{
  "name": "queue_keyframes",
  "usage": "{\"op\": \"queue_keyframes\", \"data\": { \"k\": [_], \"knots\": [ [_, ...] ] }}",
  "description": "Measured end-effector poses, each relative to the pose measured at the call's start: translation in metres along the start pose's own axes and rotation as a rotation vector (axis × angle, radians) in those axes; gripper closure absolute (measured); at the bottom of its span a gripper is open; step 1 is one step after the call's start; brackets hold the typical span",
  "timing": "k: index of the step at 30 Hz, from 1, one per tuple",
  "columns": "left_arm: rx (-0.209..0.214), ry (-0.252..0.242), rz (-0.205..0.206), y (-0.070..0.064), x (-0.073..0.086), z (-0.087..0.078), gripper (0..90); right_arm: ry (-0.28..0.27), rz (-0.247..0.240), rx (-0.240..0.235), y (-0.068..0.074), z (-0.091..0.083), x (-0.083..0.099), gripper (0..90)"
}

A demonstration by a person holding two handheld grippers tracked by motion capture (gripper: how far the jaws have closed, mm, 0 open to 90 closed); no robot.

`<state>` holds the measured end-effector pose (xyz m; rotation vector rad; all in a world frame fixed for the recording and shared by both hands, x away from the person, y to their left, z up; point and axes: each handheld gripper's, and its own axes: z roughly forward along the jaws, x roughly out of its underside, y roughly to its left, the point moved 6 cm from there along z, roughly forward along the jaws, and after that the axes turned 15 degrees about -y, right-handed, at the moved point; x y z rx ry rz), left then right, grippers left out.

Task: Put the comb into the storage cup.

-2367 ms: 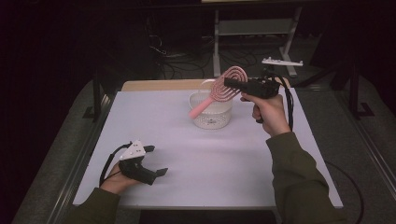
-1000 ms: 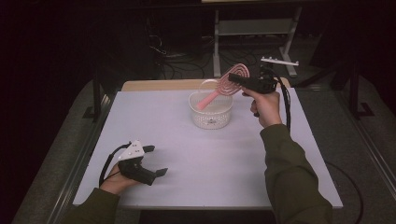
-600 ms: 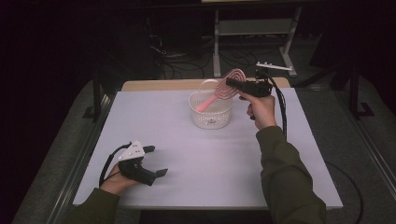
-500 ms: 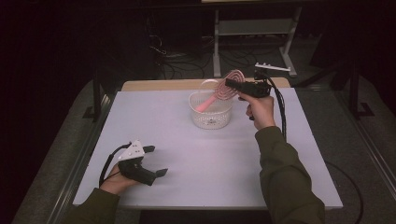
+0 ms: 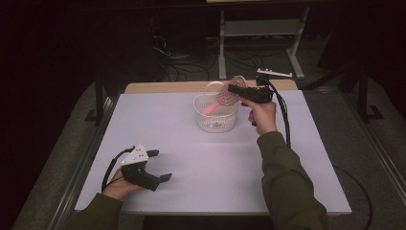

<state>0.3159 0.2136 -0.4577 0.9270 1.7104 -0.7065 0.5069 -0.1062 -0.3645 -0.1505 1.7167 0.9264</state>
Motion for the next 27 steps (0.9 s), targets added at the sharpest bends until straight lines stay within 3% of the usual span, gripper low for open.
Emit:
{"op": "queue_keyframes", "data": {
  "k": [10, 27],
  "knots": [
    [0.002, -0.001, 0.000, 0.000, 0.000, 0.000, 0.8, 0.018, 0.012, 0.008, -0.002, 0.006, 0.013, 62.4],
    [0.005, -0.002, -0.002, -0.001, 0.000, 0.000, 0.8, 0.044, 0.017, 0.022, -0.008, 0.009, 0.020, 62.1]
  ]
}}
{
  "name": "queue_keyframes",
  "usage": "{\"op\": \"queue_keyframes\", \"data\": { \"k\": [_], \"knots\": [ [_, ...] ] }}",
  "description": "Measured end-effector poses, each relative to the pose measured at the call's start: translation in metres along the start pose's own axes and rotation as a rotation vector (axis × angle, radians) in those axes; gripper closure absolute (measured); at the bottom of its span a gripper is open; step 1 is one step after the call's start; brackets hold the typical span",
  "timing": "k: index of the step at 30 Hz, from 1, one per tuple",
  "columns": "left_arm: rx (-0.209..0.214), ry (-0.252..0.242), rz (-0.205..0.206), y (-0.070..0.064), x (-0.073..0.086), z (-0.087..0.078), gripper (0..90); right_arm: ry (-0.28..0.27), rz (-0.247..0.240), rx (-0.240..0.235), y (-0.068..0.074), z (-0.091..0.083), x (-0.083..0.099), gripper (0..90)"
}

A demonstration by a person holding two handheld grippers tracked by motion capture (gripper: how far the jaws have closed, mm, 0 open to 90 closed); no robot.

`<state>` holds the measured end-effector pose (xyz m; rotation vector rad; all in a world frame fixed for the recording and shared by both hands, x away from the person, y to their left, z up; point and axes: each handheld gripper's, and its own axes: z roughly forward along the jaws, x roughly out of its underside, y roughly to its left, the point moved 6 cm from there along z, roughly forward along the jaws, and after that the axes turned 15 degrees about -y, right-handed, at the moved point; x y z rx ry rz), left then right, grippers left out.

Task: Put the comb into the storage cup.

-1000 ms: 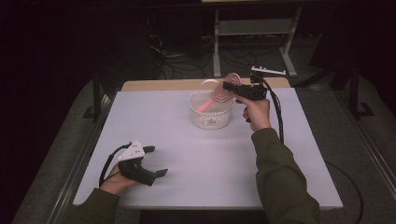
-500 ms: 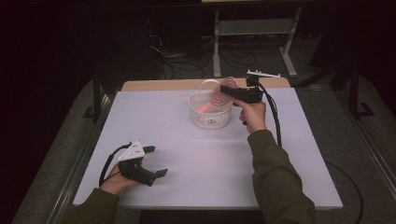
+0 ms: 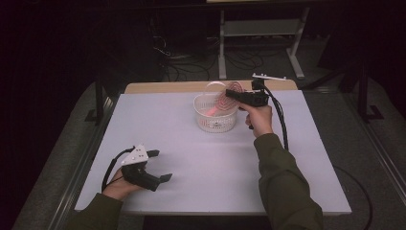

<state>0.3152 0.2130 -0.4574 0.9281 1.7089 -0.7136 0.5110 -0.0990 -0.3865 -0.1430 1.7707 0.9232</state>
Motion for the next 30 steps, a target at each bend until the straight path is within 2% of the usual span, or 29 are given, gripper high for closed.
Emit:
{"op": "queue_keyframes", "data": {
  "k": [17, 21, 30],
  "knots": [
    [0.003, 0.004, 0.000, 0.000, 0.000, 0.000, 0.8, -0.003, 0.045, 0.014, -0.015, -0.004, 0.005, 60.3],
    [0.004, 0.004, -0.002, 0.000, 0.001, 0.001, 0.8, 0.003, 0.031, 0.023, -0.015, -0.004, 0.005, 58.0],
    [-0.005, 0.002, -0.007, 0.000, 0.000, 0.000, 0.8, 0.035, -0.031, 0.052, -0.019, -0.007, 0.009, 42.8]
  ]
}}
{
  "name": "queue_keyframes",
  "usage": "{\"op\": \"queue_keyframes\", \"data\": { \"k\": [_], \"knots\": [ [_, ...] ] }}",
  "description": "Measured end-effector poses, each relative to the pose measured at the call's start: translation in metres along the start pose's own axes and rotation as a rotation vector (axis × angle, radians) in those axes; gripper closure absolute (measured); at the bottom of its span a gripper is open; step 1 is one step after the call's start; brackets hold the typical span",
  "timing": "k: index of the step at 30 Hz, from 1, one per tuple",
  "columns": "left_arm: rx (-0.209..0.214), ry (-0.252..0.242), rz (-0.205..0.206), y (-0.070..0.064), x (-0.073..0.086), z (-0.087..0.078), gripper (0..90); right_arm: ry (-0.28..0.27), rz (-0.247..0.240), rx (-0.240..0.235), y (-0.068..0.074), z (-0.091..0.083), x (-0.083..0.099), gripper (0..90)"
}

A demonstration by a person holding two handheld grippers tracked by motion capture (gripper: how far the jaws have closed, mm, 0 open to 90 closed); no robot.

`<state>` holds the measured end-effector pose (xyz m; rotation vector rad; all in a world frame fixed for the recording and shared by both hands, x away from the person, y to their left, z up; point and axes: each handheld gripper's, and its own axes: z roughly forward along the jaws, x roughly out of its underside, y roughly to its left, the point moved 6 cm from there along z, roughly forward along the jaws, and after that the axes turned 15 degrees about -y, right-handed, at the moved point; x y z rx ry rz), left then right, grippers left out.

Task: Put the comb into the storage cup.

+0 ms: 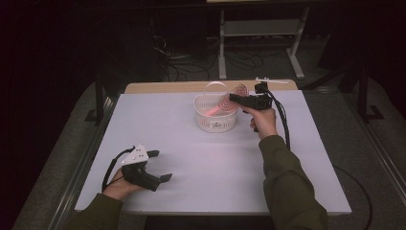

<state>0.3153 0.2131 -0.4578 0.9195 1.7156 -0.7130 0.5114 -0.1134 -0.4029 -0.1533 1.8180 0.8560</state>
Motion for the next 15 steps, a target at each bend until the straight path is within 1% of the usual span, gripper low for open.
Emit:
{"op": "queue_keyframes", "data": {
  "k": [1, 3, 4, 7, 9, 11, 15],
  "knots": [
    [-0.001, 0.000, 0.001, 0.000, 0.000, 0.000, 0.8, -0.006, -0.014, 0.013, 0.000, -0.001, -0.001, 41.6],
    [-0.003, -0.001, 0.003, 0.000, -0.001, 0.001, 0.8, -0.020, -0.020, 0.013, 0.000, -0.003, -0.004, 37.5],
    [-0.002, -0.002, 0.003, 0.000, -0.002, 0.001, 0.8, -0.023, -0.032, 0.013, 0.001, -0.004, -0.005, 35.3],
    [-0.003, 0.004, 0.002, 0.001, -0.001, 0.002, 0.8, -0.018, -0.090, 0.022, 0.003, -0.007, -0.008, 29.4],
    [-0.006, 0.004, 0.000, 0.001, 0.000, 0.001, 0.8, -0.020, -0.120, 0.036, 0.003, -0.010, -0.010, 26.5],
    [-0.006, 0.003, 0.000, 0.001, 0.000, 0.001, 0.8, -0.020, -0.132, 0.041, 0.002, -0.013, -0.011, 24.8],
    [-0.002, 0.000, 0.000, 0.001, 0.000, 0.001, 0.8, -0.010, -0.175, 0.067, 0.001, -0.020, -0.014, 21.1]
  ]
}}
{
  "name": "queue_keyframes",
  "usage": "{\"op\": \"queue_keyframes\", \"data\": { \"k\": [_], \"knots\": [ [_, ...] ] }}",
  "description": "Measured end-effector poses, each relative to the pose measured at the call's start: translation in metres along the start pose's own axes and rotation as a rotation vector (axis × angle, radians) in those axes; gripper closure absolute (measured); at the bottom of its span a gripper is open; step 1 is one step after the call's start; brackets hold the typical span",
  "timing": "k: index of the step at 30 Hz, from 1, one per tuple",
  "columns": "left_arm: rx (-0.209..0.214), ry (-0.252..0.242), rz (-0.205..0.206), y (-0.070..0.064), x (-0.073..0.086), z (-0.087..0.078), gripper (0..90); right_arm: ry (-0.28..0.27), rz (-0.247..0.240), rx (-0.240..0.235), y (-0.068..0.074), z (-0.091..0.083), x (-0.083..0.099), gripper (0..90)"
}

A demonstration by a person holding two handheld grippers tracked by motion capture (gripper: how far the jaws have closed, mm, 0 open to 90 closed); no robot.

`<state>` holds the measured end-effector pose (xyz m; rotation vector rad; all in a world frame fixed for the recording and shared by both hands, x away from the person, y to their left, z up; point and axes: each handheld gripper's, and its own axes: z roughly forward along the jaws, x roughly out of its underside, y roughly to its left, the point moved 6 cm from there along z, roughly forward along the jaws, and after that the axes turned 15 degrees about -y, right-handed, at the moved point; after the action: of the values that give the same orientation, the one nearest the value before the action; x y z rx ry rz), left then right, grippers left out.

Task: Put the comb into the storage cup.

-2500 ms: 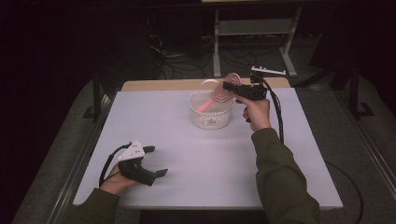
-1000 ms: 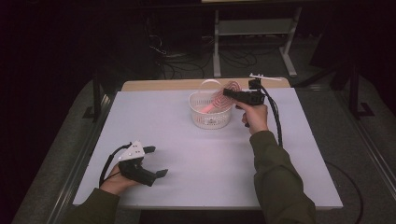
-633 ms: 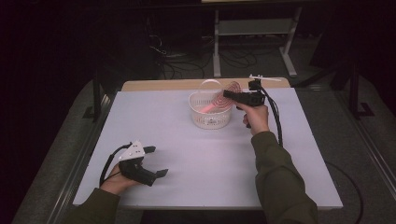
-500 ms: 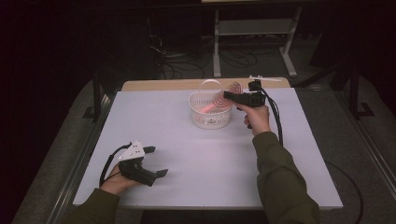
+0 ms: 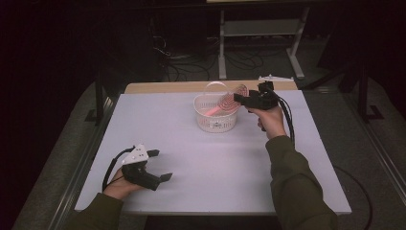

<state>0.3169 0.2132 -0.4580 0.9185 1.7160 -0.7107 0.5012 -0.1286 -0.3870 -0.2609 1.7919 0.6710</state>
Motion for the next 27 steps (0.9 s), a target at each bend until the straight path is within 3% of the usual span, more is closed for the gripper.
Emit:
{"op": "queue_keyframes", "data": {
  "k": [11, 27],
  "knots": [
    [0.005, -0.003, 0.000, -0.001, 0.000, 0.000, 0.8, 0.048, -0.062, 0.022, 0.001, -0.009, 0.007, 12.5],
    [0.004, -0.001, 0.000, 0.000, 0.000, 0.000, 0.8, 0.064, -0.136, 0.014, 0.008, -0.030, 0.015, 0.0]
  ]
}}
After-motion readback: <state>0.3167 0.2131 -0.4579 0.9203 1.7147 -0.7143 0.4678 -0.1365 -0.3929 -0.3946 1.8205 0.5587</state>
